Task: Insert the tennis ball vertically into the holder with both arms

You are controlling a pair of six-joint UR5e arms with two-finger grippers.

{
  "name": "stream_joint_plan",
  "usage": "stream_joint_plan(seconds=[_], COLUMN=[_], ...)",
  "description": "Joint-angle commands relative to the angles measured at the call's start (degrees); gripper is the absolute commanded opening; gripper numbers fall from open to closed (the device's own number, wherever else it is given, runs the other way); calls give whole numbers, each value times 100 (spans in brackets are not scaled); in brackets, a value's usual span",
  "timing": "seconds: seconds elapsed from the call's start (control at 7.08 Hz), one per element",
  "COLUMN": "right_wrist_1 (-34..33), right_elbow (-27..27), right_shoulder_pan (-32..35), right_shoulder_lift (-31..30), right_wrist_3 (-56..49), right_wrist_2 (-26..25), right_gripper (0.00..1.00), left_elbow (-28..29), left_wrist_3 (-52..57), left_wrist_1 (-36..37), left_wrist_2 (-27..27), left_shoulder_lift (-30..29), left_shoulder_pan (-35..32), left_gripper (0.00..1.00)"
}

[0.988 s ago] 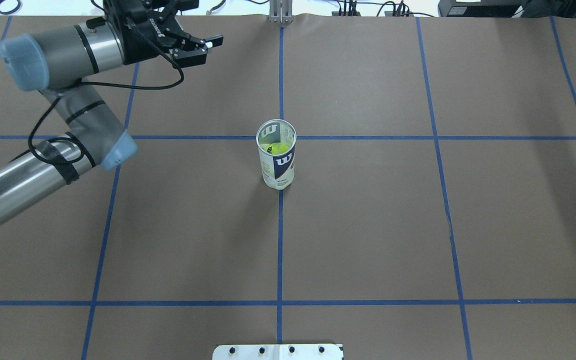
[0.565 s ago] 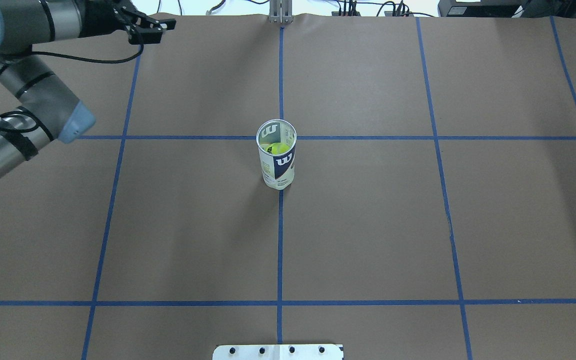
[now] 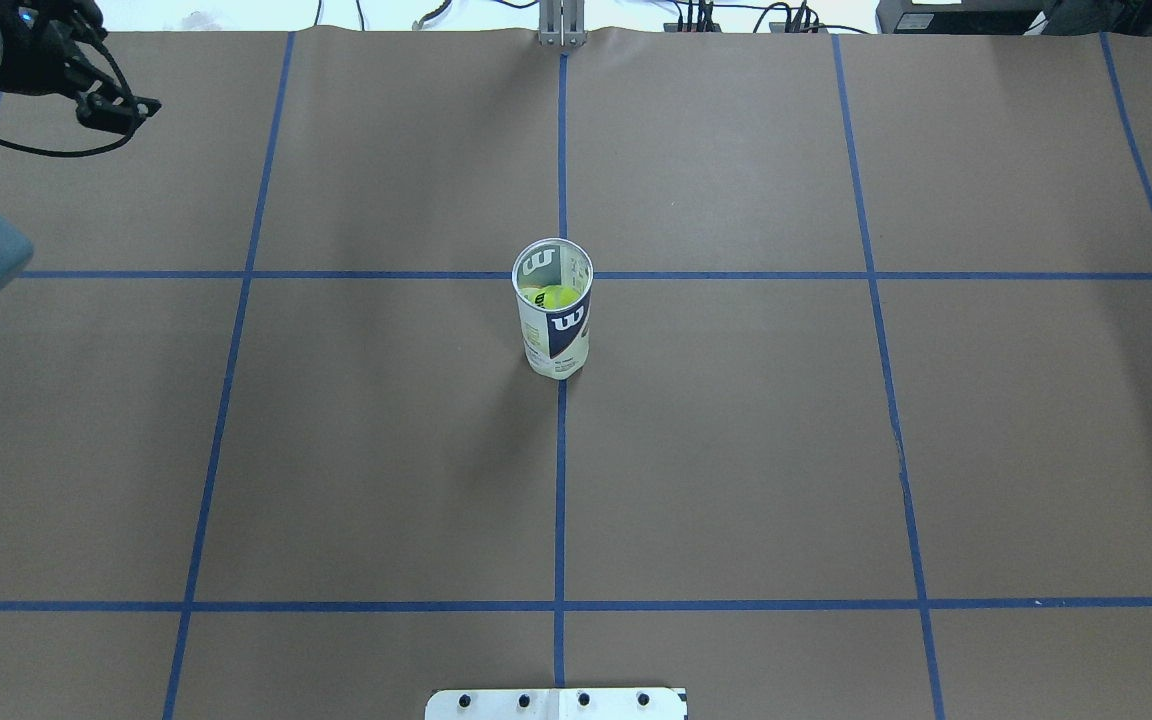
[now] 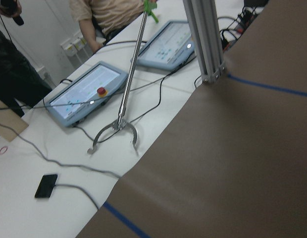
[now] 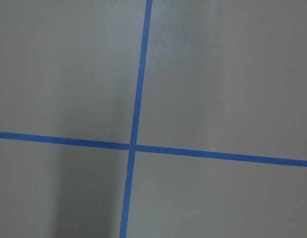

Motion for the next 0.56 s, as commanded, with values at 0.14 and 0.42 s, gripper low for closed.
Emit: stream_joint_plan(seconds=[0.14,0.42], right_wrist_1=[17,17], right_elbow=[4,4], right_shoulder_pan=[-4,-4], right_shoulder_lift=[-15,-15], right_wrist_3=[-3,-12], right_wrist_2=[-3,-12], right_gripper=[99,99], left_elbow=[-840,-805], left_wrist_3=[711,1935], left_wrist_1=[2176,2792], left_wrist_2=[-409,-412], left_shoulder_lift=[782,810], left_shoulder_pan=[-450,-1072], left_gripper=[99,99])
